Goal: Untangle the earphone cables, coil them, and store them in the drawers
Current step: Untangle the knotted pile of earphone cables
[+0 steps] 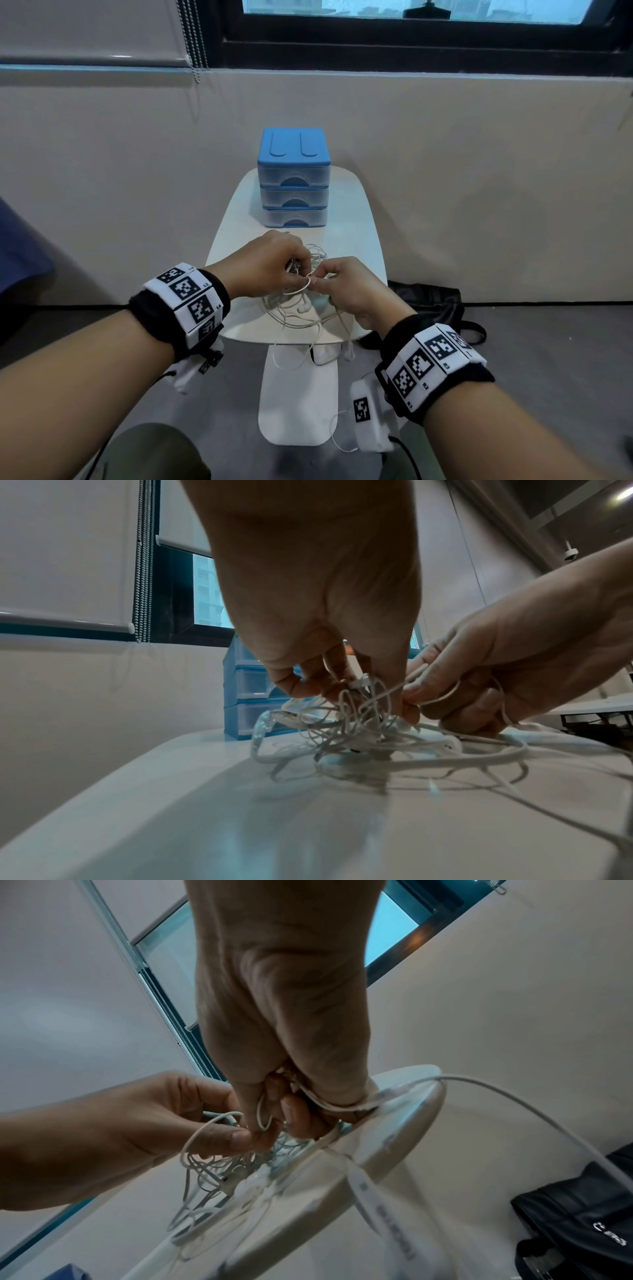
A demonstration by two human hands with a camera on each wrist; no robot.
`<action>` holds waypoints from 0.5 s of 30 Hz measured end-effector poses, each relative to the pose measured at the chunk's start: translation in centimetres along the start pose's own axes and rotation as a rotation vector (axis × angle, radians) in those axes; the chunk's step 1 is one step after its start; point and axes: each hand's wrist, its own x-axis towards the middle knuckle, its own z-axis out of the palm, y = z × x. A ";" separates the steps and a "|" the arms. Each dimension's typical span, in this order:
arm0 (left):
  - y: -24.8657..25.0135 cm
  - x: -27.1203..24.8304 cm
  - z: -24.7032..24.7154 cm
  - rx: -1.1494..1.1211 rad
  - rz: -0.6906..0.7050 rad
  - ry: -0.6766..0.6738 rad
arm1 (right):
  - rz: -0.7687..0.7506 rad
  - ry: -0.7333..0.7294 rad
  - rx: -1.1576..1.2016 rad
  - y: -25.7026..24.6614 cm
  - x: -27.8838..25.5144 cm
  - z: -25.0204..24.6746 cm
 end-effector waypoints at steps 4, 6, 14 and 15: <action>-0.4 -0.2 0.2 -0.018 -0.021 0.024 | -0.015 0.002 -0.032 -0.2 -0.2 -0.3; -0.6 -0.4 0.1 -0.039 -0.042 0.035 | -0.038 -0.007 -0.014 -0.2 -0.4 -0.7; 0.0 -0.7 0.4 -0.126 -0.026 0.126 | -0.120 0.038 -0.028 0.7 -0.6 -0.6; -0.1 -0.8 0.6 -0.127 -0.019 0.133 | -0.121 0.031 -0.030 0.8 -0.6 -0.6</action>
